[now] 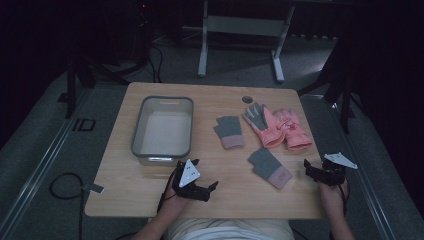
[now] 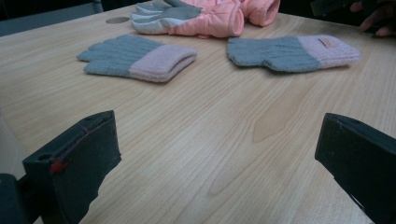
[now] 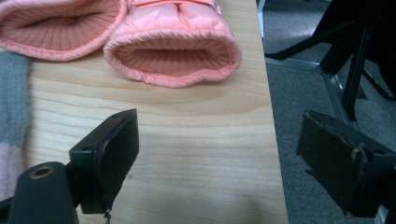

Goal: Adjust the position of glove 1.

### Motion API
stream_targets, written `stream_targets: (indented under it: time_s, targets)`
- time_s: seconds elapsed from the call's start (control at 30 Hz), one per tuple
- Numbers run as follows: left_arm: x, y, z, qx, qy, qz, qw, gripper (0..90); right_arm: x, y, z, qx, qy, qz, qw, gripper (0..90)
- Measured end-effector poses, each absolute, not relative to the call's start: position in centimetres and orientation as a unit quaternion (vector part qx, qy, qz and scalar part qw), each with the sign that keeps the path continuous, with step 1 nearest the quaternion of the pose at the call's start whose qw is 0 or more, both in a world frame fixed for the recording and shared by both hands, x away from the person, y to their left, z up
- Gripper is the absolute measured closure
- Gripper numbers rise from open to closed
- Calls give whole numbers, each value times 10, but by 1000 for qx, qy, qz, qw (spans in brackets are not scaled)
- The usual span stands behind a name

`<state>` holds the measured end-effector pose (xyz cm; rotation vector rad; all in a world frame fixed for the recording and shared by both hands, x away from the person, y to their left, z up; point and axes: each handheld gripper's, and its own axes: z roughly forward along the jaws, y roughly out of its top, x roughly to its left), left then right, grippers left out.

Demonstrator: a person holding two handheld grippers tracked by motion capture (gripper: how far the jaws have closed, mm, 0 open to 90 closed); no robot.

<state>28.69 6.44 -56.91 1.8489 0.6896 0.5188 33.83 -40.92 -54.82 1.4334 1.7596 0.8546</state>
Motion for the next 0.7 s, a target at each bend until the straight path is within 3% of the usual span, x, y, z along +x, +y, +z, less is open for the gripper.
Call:
stream_targets:
  time_s: [0.23,0.7]
  targets:
    - [288,66,-569,770,293,211,525,0,337,-404,-533,540,681,333,367,126]
    - [288,65,-569,773,292,212,522,0,340,-403,-487,533,684,348,356,139]
